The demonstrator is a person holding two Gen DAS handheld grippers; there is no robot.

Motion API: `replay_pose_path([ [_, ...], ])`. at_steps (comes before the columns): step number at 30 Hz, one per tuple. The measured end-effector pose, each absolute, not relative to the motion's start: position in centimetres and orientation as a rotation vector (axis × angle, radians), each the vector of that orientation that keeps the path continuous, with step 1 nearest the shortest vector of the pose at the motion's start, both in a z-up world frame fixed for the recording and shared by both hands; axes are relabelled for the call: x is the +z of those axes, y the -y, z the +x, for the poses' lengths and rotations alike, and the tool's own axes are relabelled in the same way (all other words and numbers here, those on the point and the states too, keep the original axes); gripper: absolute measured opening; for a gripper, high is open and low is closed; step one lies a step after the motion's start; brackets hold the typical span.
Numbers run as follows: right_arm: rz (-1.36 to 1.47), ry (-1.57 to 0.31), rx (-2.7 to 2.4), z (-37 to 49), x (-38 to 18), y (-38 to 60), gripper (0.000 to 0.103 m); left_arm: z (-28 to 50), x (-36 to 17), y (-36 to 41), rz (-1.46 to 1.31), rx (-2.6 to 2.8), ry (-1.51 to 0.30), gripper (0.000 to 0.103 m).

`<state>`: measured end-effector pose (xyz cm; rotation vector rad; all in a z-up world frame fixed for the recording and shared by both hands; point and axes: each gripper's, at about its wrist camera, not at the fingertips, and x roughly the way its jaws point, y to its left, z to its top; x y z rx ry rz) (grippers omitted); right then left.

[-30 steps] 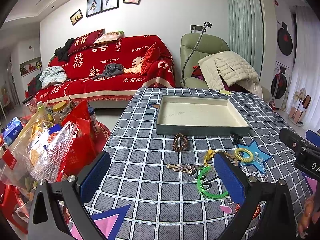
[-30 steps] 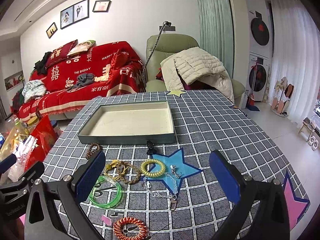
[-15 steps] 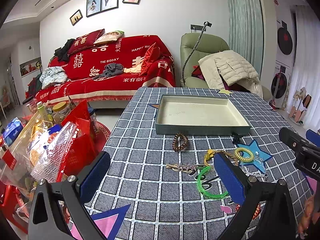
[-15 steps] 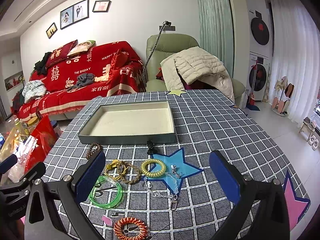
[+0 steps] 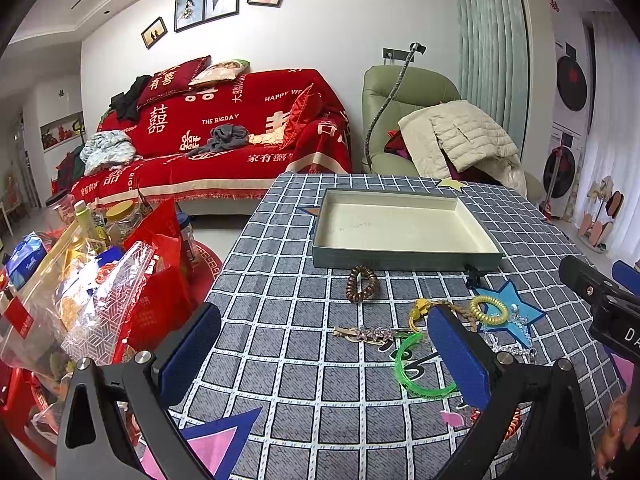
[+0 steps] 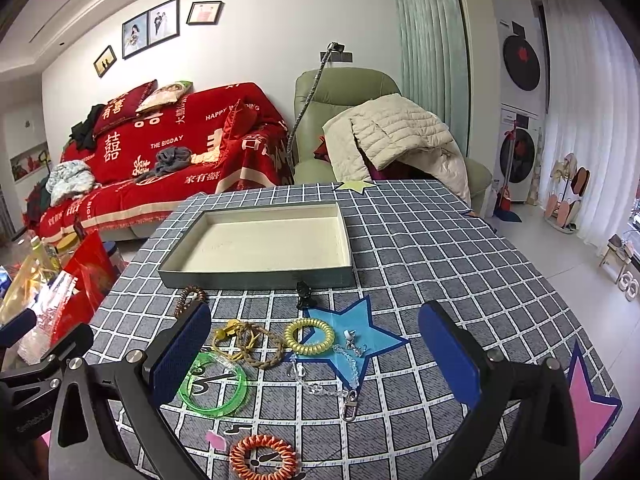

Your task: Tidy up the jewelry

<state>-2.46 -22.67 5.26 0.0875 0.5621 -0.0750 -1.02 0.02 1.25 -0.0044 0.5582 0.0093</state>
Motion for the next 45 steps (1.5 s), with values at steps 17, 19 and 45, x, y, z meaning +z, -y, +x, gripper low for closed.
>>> replay_pose_path([
  [17, 0.090, -0.563, -0.070, -2.45, 5.23, 22.59, 0.103, -0.78, 1.03, 0.11, -0.005, 0.007, -0.565, 0.103],
  [19, 0.090, -0.561, -0.073, -2.48, 5.26, 22.57, 0.103, -0.75, 1.03, 0.19, -0.004, 0.006, -0.566, 0.103],
  [45, 0.095, -0.567, -0.072, -2.37, 5.08, 22.66, 0.103, -0.72, 0.98, 0.29, -0.003, 0.008, -0.571, 0.103],
])
